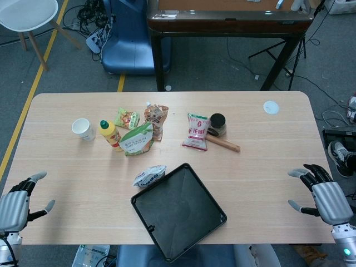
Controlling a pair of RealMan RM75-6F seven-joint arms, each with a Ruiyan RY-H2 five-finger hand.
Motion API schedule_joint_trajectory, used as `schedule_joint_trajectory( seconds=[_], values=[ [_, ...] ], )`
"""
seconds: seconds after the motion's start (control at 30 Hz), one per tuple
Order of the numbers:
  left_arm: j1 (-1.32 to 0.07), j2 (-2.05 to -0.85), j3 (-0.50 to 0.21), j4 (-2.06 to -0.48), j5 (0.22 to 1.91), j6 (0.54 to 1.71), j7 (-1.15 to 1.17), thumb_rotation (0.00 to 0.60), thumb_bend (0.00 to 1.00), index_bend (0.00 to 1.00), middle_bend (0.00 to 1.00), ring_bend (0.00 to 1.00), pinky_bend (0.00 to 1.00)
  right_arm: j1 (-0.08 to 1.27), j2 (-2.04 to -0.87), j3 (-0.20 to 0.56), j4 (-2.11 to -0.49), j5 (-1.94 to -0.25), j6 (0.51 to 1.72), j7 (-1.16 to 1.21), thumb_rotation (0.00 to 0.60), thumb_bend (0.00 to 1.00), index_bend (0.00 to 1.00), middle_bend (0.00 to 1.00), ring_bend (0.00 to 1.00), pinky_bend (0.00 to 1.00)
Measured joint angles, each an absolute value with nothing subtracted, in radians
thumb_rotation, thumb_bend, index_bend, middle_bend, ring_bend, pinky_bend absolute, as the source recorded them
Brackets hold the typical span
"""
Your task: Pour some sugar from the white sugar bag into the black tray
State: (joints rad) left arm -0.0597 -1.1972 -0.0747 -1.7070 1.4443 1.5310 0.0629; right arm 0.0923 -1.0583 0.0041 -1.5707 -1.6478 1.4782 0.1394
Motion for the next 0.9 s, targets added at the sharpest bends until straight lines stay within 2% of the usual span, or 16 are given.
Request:
schedule_joint_trajectory(
  seconds=[0.53, 0.67, 0.9],
  values=[
    [-0.073, -1.204, -0.081, -1.698, 1.453, 1.516, 0.011, 0.6, 0.19, 0.22, 0.26, 0.29, 0.31, 0.096, -1.044, 0.018, -1.597, -1.65, 1.51, 0.125, 0.6, 0.16, 0.29, 0.29, 0.15, 0.12],
    [-0.108, -1.21, -0.089, -1.682, 1.459, 1.464, -0.04, 0.6, 0.19, 0.2, 0.26, 0.29, 0.31, 0.104, -1.025, 0.034, -1.619, -1.638, 1.509, 0.108, 0.6, 0.16, 0.29, 0.29, 0.15, 0.12],
    [-0.194, -1.226, -0.107, -1.643, 1.456, 1.33, -0.156, 0.6, 0.18, 0.11, 0.22, 0.27, 0.31, 0.109, -0.993, 0.052, -1.643, -1.631, 1.523, 0.083, 0.6, 0.16, 0.29, 0.29, 0.15, 0.12]
  ],
)
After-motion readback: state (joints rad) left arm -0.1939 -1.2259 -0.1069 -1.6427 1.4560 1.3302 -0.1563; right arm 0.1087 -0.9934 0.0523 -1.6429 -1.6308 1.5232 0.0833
